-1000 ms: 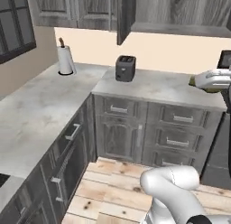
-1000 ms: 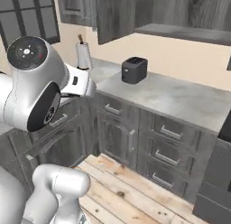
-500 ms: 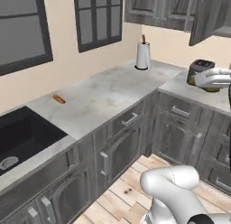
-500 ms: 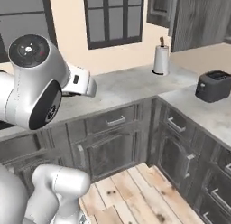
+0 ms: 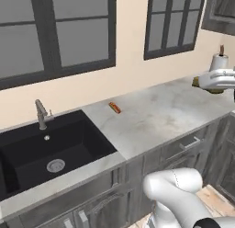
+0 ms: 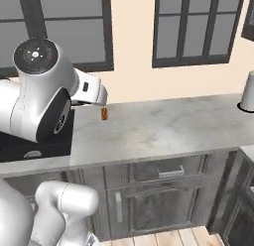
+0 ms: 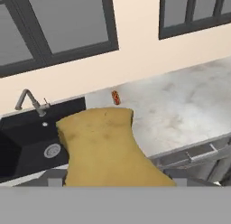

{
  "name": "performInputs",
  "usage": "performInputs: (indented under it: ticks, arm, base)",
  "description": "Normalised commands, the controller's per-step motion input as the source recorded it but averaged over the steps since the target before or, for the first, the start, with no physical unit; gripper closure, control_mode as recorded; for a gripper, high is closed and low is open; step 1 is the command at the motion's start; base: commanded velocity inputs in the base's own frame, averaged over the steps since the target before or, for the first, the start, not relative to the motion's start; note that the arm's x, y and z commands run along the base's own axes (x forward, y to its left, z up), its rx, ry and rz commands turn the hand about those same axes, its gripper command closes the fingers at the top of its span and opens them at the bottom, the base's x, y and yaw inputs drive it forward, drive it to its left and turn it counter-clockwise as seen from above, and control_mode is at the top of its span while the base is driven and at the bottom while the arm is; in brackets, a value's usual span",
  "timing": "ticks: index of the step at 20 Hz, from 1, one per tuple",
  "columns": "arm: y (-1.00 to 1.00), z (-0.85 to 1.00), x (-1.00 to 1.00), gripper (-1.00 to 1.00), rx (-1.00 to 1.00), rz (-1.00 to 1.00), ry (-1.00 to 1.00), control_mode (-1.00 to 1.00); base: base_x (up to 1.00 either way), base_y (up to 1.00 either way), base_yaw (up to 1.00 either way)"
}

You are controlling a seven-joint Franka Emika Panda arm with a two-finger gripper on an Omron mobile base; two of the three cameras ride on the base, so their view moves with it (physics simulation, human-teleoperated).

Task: Open the cabinet. Pick the sponge and place it next to the sink. Then close the cabinet.

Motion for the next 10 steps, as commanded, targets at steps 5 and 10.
performInputs:
  ticks: [5, 10]
  arm:
    - [0.0, 0.0, 0.0, 1.0, 0.0, 0.0, 0.0, 1.0]
    - [0.0, 0.0, 0.0, 1.0, 0.0, 0.0, 0.0, 1.0]
  base:
    - [0.98, 0.0, 0.34]
    - [0.46, 0.0, 0.28]
